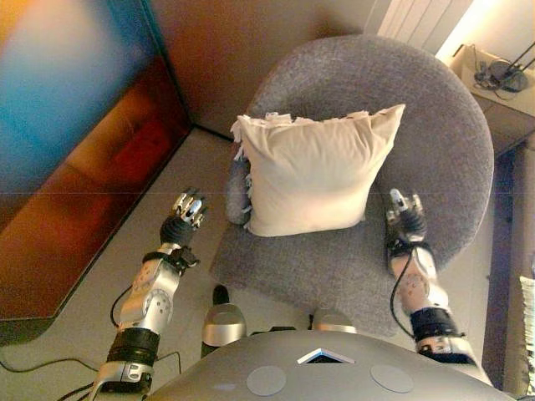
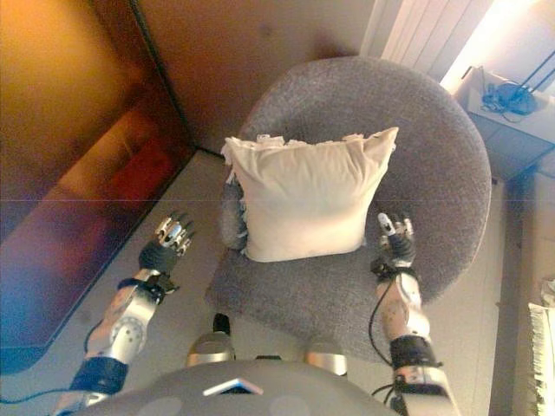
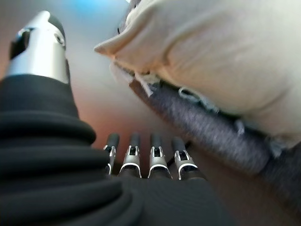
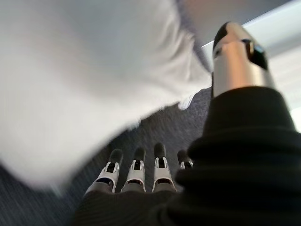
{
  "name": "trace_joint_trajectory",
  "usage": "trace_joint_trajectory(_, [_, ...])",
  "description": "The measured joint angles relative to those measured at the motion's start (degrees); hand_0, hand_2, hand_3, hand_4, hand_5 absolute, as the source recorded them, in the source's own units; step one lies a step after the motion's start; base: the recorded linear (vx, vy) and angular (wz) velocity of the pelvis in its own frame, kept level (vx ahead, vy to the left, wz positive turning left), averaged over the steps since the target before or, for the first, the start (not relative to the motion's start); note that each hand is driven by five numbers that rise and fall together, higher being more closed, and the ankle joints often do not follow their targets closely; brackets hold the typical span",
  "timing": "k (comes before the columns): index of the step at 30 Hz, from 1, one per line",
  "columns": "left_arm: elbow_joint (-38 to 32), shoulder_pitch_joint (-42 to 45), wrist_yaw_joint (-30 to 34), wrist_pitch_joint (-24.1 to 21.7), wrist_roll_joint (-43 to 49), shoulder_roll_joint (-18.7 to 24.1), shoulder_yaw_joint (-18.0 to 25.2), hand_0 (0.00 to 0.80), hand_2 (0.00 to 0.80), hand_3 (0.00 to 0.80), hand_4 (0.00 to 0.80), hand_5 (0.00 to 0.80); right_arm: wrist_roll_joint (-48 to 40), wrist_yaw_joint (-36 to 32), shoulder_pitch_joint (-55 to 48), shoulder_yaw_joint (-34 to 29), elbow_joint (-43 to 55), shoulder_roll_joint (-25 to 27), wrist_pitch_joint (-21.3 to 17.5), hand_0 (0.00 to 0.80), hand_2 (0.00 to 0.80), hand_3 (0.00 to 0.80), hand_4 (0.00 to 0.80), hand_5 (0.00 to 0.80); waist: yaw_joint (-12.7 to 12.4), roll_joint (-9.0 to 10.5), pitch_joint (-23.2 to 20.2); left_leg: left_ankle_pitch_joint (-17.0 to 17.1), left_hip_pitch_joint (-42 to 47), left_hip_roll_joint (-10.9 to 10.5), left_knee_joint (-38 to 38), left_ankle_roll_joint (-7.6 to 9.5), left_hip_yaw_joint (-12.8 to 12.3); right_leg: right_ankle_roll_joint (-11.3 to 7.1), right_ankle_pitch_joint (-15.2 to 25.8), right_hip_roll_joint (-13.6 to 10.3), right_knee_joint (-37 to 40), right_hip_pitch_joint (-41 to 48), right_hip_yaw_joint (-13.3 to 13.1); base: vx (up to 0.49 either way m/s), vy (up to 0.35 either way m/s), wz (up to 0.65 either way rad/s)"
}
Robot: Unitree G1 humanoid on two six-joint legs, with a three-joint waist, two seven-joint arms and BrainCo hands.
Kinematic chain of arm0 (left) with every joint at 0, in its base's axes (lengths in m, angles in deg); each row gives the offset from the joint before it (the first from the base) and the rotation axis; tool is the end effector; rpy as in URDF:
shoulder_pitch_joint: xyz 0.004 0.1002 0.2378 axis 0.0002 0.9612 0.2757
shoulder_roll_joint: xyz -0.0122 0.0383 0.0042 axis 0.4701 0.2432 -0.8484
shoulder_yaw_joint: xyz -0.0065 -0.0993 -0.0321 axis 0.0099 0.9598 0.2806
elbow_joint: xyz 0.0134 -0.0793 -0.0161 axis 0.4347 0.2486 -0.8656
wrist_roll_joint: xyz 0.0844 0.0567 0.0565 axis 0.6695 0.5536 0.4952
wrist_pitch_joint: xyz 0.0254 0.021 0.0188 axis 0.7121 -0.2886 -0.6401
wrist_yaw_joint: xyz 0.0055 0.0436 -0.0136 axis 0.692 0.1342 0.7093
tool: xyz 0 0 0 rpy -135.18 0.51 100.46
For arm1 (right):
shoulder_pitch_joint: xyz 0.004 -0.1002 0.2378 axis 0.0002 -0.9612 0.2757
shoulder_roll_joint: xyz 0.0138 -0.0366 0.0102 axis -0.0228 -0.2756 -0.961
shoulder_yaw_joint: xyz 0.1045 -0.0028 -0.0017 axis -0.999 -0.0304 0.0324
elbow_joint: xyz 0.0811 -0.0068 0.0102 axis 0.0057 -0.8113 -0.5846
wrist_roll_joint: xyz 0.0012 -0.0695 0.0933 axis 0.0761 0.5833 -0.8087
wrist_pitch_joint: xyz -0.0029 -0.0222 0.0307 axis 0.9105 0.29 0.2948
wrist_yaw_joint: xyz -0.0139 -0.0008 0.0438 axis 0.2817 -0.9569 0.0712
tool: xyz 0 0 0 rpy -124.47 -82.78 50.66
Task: Pick up the cushion and take it to the sofa
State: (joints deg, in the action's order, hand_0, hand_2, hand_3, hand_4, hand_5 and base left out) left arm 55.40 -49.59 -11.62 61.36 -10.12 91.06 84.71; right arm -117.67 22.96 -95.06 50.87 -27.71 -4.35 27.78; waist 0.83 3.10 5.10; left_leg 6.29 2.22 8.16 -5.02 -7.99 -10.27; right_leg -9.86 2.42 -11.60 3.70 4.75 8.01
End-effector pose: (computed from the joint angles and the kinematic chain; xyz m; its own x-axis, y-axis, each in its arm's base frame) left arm 0.1536 0.2216 -0.0298 0.9490 -0.0993 -0.2992 -0.0732 0.8538 -0.5155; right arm 0.1722 -0.2055 -0.0394 0.9202 -0.2003 -0.3362 0.3706 0.7221 0.5842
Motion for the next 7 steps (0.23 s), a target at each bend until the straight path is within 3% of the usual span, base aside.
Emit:
trace_joint_trajectory(3, [0.00, 0.16, 1.91, -0.81, -1.44, -1.68, -0.54, 0.000, 0.000, 0.000, 0.000, 0.000, -5.81, -5.02, -1.93, 2.04, -0.02, -1.52, -0.34, 0.000, 0.000, 0.000, 0.000, 0.000, 0.30, -0.35, -0.24, -0.08, 0.12, -0.03, 0.00, -0.03, -0.59, -0.09, 0.09, -0.06, 0.12, -0.27, -0.58, -0.039, 0.035, -0.10])
trace_joint_trajectory(7, [-0.01, -0.52, 1.23, -1.94, -1.54, -1.70, -2.07, 0.000, 0.000, 0.000, 0.000, 0.000, -6.59, -5.70, -1.56, 4.19, -0.15, -0.87, -0.33, 0.000, 0.000, 0.000, 0.000, 0.000, 1.58, -0.95, -0.94, -0.09, 0.18, -0.04, -0.01, -0.03, -0.81, -0.13, 0.19, -0.05, 0.27, -0.43, -0.89, -0.025, 0.025, -0.04])
